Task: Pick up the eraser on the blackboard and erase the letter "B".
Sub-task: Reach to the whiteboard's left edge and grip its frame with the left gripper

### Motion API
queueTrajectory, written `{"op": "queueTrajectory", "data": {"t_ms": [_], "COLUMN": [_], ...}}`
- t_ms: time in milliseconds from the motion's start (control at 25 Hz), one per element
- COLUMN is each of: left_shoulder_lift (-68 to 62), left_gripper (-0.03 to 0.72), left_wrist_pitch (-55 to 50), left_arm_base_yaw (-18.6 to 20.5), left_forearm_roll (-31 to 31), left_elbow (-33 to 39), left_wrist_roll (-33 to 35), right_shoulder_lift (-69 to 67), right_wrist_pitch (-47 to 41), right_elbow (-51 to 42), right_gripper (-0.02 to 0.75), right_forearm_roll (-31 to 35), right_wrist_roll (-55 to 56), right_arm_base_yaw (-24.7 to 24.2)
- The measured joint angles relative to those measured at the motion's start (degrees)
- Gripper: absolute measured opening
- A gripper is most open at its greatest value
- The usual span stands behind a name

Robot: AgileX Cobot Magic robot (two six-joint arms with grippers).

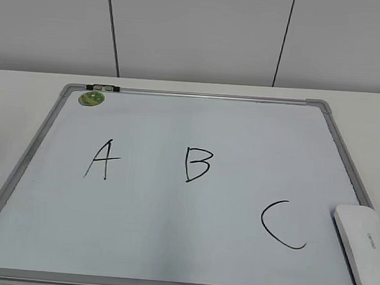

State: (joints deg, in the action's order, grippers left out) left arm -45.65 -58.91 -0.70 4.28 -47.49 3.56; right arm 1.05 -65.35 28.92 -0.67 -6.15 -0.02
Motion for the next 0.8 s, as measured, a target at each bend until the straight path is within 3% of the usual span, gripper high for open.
{"op": "queueTrajectory", "data": {"t_ms": [560,800], "left_shoulder_lift": [-36.69,-48.44], "left_gripper": [0.583,0.501], "left_wrist_pitch": [0.24,0.1], "left_arm_base_yaw": [0.0,0.0], "left_forearm_roll": [1.79,2.41], "left_elbow": [-18.6,-23.33], "left_wrist_roll": [1.88,2.39], "right_shoulder_lift": [0.0,0.0], "right_wrist_pitch": [0.0,0.0], "right_elbow": [0.0,0.0], "right_gripper": [0.591,0.591], "right_forearm_roll": [0.0,0.0], "right_wrist_roll": [0.0,0.0], "right_arm_base_yaw": [0.0,0.0]}}
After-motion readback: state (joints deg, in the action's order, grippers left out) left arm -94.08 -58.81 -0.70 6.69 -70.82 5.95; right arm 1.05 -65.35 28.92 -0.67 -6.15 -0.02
